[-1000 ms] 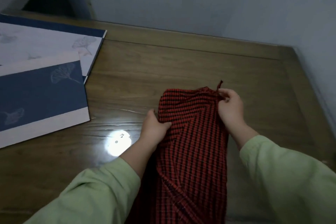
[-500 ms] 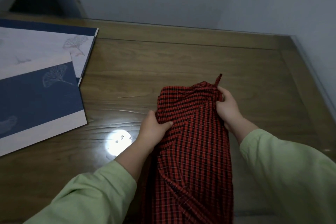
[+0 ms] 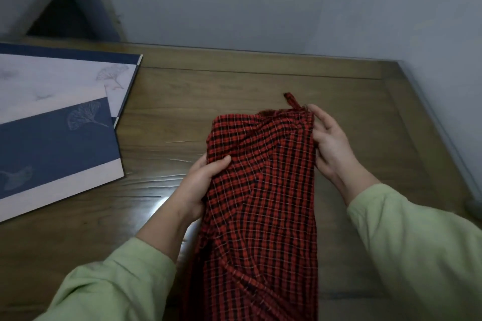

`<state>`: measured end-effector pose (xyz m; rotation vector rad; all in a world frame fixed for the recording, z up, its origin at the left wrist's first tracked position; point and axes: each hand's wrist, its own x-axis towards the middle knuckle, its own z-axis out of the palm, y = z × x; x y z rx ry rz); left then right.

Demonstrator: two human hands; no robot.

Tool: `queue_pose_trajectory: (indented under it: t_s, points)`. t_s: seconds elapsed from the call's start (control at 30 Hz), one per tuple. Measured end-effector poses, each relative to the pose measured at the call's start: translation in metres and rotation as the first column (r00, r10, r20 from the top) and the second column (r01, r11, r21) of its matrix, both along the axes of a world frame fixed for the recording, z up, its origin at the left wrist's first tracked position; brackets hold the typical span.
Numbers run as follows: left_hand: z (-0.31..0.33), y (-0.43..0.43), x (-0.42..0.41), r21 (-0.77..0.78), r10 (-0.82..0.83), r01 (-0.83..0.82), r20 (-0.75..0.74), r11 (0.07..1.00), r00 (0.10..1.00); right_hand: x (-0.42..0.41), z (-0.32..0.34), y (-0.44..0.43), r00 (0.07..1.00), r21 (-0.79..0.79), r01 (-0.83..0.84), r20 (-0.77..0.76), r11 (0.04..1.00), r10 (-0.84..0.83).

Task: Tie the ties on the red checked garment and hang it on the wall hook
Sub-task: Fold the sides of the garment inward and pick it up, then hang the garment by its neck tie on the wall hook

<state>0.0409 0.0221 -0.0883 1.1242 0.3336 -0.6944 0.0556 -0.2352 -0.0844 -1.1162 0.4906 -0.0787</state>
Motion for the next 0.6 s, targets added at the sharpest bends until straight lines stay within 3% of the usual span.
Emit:
queue_pose_trajectory:
  t_s: [0.13, 0.27, 0.43, 0.6]
  points:
    - [0.032, -0.011, -0.013, -0.066, 0.010, -0.004, 0.102, 0.998, 0.995, -0.008, 0.031, -0.009, 0.996, 0.103, 0.034, 0.075, 0.994, -0.042]
    - [0.065, -0.021, -0.030, -0.140, -0.013, 0.040, 0.191, 0.989, 0.982, -0.029, 0.063, -0.027, 0.992, 0.043, -0.096, 0.088, 0.994, 0.092]
    - [0.112, -0.046, -0.064, -0.140, 0.004, 0.036, 0.275, 0.989, 0.961, -0.079, 0.126, -0.061, 0.936, 0.110, -0.137, 0.338, 0.984, 0.092]
    - [0.157, -0.093, -0.113, -0.134, 0.052, -0.007, 0.338, 0.991, 0.940, -0.140, 0.182, -0.102, 0.877, 0.148, -0.224, 0.461, 0.963, 0.134]
